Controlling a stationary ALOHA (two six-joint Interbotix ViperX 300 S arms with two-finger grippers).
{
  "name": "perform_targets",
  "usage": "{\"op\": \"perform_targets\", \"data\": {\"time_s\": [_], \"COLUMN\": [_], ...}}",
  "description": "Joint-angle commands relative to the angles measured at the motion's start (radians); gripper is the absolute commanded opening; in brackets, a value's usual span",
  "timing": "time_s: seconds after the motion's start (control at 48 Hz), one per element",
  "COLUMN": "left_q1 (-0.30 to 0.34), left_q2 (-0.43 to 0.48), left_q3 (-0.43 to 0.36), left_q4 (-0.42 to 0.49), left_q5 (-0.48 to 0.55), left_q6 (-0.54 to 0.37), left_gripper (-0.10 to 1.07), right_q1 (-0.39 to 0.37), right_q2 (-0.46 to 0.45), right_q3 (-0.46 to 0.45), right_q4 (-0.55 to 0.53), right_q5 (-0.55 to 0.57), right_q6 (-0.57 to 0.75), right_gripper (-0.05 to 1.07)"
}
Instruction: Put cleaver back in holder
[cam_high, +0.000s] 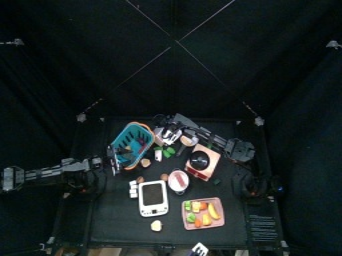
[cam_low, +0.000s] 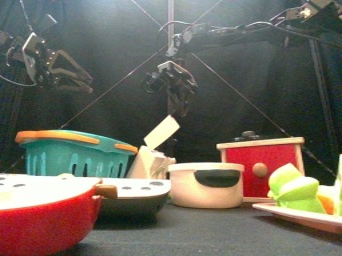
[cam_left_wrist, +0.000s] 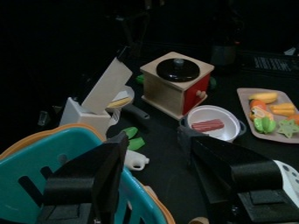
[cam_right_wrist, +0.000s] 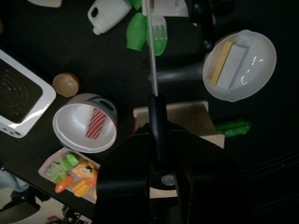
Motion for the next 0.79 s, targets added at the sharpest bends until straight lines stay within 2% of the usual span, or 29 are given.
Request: {"op": "perform_targets", "data": {"time_s": [0.0, 0.771], "left_q1": [0.003, 0.005], "left_q2": [0.002, 0.002], "left_q3": [-0.015, -0.015], "left_q4": [0.003, 0.003], "left_q5": [-0.003, -0.003], "left_q6": [0.002, 0.002], "left_gripper": [0.86, 0.86], "right_q1": [-0.009, -0.012], "right_q2": [-0.048, -0.058], "right_q3": [-0.002, 0.02], "right_q4": [-0.008, -0.012], "right_q5": [0.002, 0.0], "right_q6": [0.0, 0.0], "right_gripper": [0.4, 0.4]}}
